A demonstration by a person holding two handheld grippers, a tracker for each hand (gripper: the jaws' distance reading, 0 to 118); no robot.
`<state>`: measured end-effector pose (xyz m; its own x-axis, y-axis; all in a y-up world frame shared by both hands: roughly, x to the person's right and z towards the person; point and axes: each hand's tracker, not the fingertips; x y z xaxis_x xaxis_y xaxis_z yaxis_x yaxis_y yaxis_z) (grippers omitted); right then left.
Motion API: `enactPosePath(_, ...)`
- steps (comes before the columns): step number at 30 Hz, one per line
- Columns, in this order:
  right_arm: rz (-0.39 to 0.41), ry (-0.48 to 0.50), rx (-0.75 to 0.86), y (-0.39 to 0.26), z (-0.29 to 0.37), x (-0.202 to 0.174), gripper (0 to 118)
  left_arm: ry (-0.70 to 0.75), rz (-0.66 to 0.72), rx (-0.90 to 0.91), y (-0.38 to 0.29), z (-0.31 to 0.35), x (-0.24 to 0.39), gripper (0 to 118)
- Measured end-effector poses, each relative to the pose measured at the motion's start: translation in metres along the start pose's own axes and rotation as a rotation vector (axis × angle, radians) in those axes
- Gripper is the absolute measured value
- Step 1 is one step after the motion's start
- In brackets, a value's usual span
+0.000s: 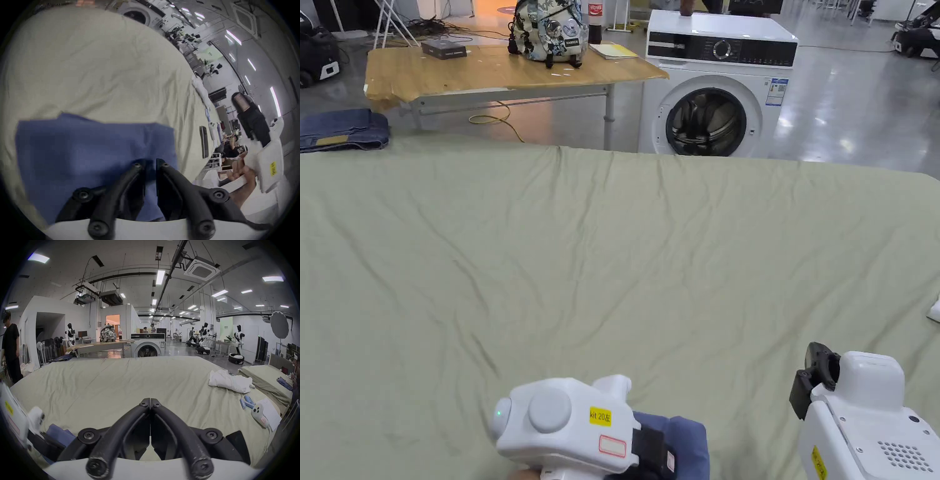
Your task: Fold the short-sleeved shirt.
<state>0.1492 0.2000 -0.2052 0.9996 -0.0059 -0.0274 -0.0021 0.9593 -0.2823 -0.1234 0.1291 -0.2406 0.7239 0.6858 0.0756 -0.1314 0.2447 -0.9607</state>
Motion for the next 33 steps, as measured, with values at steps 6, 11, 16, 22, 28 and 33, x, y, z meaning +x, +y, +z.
enactPosePath(6, -0.004, 0.002, -0.008, -0.005, -0.001, 0.000, 0, -0.153, 0.081, 0.026, -0.008, -0.035, -0.020, 2)
enactPosePath(11, -0.008, 0.006, -0.002, -0.004, -0.002, -0.003, 0, -0.125, 0.019, 0.042, -0.007, -0.029, -0.014, 0)
enactPosePath(16, -0.009, 0.015, 0.019, 0.003, -0.007, -0.010, 0, -0.042, -0.072, 0.192, 0.004, 0.015, -0.003, 0)
enactPosePath(22, -0.004, 0.025, 0.062, 0.017, -0.012, -0.027, 0, 0.269, -0.309, 0.521, 0.012, 0.091, 0.016, 0)
enactPosePath(28, -0.008, 0.031, 0.108, 0.027, -0.016, -0.041, 0, 0.578, -0.498, 0.856, 0.001, 0.141, 0.030, 0)
enactPosePath(33, -0.014, 0.026, 0.153, 0.034, -0.013, -0.051, 0, 0.755, -0.557, 1.060, -0.012, 0.158, 0.031, 0)
